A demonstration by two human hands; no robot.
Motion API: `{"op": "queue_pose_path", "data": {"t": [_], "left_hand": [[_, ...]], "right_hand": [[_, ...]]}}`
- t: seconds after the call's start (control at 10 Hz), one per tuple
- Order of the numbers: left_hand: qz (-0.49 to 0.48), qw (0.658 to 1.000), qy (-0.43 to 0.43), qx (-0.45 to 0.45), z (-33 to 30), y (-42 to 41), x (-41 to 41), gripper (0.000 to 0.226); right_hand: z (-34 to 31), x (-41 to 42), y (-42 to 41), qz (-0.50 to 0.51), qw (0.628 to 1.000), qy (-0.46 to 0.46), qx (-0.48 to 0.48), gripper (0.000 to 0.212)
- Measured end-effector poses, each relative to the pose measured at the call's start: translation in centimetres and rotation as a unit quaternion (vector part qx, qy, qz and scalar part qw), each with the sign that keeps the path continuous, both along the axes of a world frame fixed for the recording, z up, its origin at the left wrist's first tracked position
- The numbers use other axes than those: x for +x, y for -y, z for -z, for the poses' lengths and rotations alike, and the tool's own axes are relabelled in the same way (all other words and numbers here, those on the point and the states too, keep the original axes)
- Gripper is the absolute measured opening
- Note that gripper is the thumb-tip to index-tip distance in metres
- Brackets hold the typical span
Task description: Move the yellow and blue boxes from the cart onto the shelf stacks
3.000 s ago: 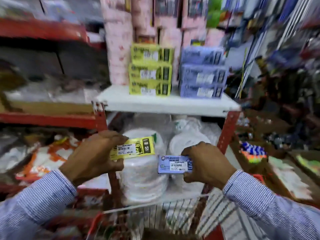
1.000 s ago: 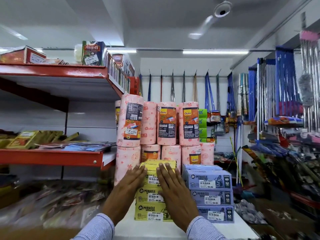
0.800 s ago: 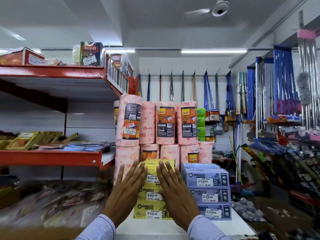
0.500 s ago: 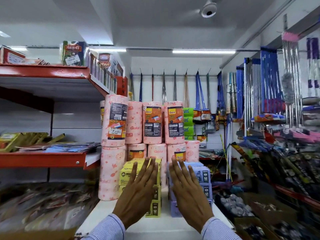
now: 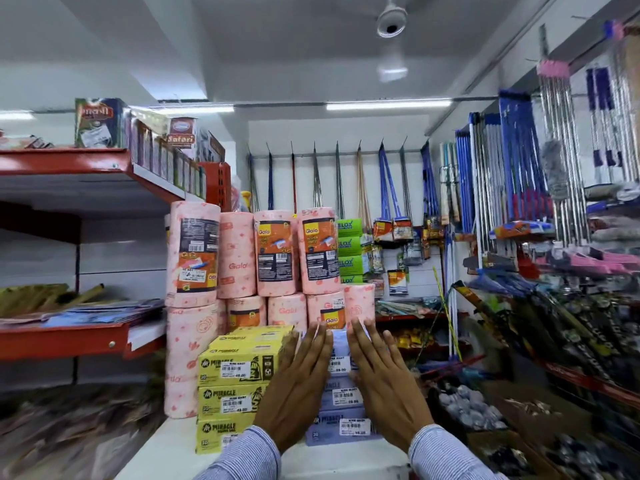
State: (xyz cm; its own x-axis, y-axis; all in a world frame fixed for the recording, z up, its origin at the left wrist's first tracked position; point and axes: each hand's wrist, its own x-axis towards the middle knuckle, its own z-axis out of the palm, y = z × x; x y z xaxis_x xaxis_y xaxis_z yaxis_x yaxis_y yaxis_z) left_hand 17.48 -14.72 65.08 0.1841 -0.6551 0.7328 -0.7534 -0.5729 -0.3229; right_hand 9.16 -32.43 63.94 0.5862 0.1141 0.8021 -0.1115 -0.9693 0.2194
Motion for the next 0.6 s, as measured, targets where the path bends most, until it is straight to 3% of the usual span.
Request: {"op": "queue_pose_path", "data": {"t": [0.4,0.6], "left_hand": [[-0.010,1.000,0.005,-0.020,0.4,0.9,0.3,0.075],[-0.016,0.998,0.027,-0.062,-0.9,-0.2,-1.2,0.063]], "right_hand": [[0.6,0.7,1.1,0.001,1.000,-0.004,-0.005,0.065],[-0.9,-0.2,-1.3,-0.025,0.999,0.021,0.008,0.066]]}}
